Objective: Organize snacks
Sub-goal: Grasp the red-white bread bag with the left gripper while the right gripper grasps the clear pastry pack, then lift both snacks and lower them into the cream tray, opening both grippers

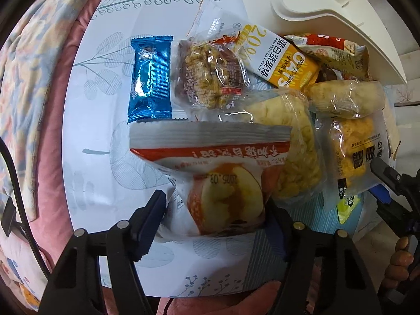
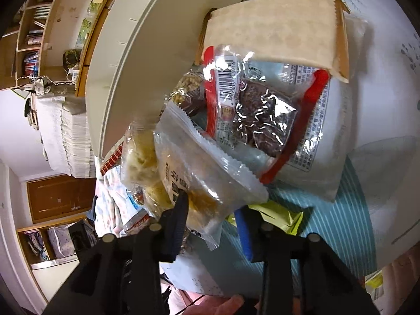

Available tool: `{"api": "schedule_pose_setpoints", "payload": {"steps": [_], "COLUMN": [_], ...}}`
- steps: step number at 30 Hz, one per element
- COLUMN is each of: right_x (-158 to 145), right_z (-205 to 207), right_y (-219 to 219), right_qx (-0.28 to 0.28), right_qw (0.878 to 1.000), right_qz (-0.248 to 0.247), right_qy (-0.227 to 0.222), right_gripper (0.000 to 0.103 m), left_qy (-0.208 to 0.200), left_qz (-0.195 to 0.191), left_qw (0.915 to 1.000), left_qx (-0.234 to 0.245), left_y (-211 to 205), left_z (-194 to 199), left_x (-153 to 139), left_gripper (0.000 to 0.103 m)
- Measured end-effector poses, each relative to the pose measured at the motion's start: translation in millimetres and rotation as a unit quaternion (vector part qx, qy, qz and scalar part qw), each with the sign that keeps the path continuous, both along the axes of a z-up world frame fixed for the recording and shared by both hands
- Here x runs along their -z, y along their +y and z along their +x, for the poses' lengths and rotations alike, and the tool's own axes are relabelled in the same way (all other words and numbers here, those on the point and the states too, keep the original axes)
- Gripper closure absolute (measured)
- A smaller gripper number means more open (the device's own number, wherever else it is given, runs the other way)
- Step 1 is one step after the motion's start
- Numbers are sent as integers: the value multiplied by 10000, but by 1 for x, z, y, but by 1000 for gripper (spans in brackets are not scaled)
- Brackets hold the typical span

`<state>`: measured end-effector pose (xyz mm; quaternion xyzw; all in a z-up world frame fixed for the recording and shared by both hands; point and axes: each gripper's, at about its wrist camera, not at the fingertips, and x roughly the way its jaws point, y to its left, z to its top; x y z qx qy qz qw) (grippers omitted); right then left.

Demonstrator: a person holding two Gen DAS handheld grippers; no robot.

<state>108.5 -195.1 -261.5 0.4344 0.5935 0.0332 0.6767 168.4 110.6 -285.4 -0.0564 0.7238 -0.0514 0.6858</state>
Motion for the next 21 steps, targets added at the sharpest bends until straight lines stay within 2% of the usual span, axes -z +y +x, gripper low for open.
{"api": "schedule_pose_setpoints", "payload": {"steps": [8, 12, 15, 17, 19, 21], "right_x": [-13, -25, -37, -43, -52, -67], "right_z": [-9, -12, -12, -13, -13, -14], "right_y": [-6, -11, -19, -24, -28, -33], "right_qx": [-196, -263, -375, -479, -598, -726], "right_qw": [9996, 9990, 9976, 9964, 9945, 9901], "right_qz": [-14, 23, 92, 98, 140, 266], "right_qy": [-212, -369, -571, -686, -847, -1171], "right_gripper": [78, 88, 95, 96, 103, 103], "left_qy": [-64, -25, -62, -135, -199, -272], "left_qz": [182, 145, 69, 40, 1, -37], "left_qw": [9996, 9992, 9988, 9986, 9984, 9980], "left_qx": [-203, -377, -476, -502, -526, -574], "left_y": [-3, -5, -10, -15, -20, -25], "left_z": [-8, -17, -25, -31, -37, -41], "left_x": [-16, -33, -51, -65, -77, -89], "left_gripper": [40, 40, 40, 40, 40, 40]}}
